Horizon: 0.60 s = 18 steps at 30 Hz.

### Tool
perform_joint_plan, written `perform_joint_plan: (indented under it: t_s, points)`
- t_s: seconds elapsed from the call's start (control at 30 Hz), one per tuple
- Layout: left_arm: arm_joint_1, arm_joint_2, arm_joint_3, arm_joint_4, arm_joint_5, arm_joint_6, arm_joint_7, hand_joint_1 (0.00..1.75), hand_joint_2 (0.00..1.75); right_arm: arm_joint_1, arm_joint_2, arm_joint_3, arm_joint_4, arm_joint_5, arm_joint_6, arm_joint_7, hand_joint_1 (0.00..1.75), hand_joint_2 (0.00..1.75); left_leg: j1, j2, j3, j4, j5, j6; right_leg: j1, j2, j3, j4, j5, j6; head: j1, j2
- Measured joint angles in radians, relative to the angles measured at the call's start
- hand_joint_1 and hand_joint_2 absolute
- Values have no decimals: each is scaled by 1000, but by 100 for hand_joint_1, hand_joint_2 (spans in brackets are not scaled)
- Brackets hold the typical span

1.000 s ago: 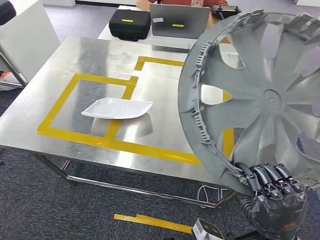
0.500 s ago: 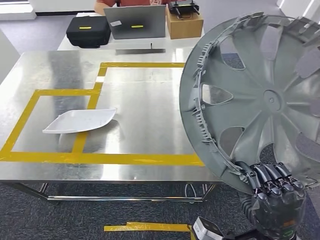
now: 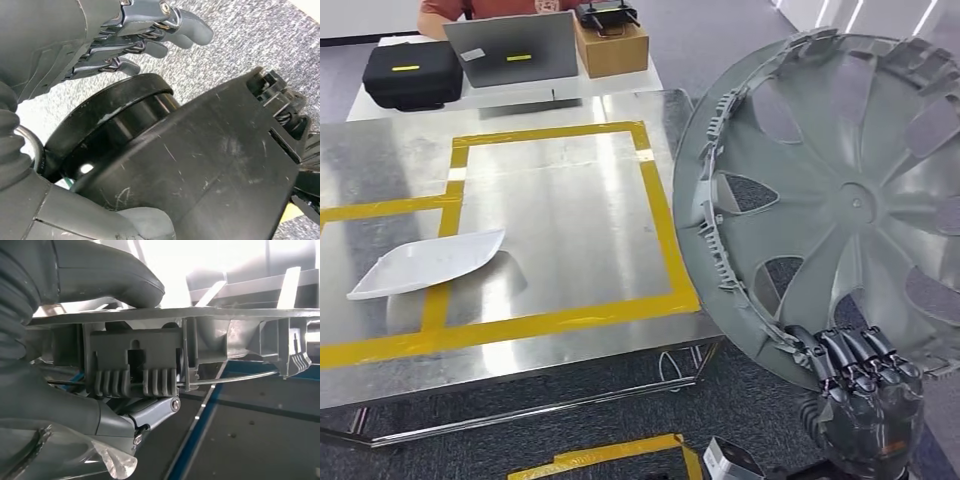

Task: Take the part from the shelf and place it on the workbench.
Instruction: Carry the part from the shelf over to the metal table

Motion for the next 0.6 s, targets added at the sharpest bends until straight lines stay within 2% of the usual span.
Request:
perform_joint_plan:
  t_s: [0.07,0.1,0.13,0.23,0.3,0.4,0.53,0.6]
  points:
    - [-1,0,1,0,0,0,0,0,175,1,0,0,1,0,0,6,175,175,-2,12,6,3,-8,-10,0,-13,83,-144,54,-2,0,0]
    - [-1,0,1,0,0,1,0,0,175,1,0,0,2,0,0,9,175,175,-4,14,7,6,-12,-15,0,-17,113,-195,66,-6,-1,0]
    - [-1,1,1,0,-1,1,0,0,175,3,-1,0,3,0,0,11,175,175,-7,17,7,9,-15,-16,0,-19,129,-220,68,-9,-1,0]
    - [0,2,2,0,-1,2,1,0,175,9,-2,-1,11,0,0,-3,175,175,-11,16,7,10,-14,-2,2,-19,133,-225,67,-16,-3,0]
    - [0,3,3,0,-1,4,2,0,175,10,-2,-3,14,0,0,-24,175,175,-10,16,8,4,-11,-1,4,-19,133,-225,65,-20,-3,0]
    - [0,3,3,0,-5,5,3,0,175,11,-2,-3,16,0,0,-44,175,175,-9,16,10,-1,-8,-7,6,-19,132,-223,62,-25,-3,0]
    - [-1,2,3,0,-14,5,3,0,175,11,-2,-3,21,0,0,-50,175,175,-5,15,10,-3,-7,-26,9,-21,132,-220,61,-30,-2,0]
    - [-1,2,3,0,-15,7,3,0,175,10,-4,-3,25,0,0,-38,175,175,-5,15,10,-3,-7,-30,9,-21,132,-220,62,-31,-2,0]
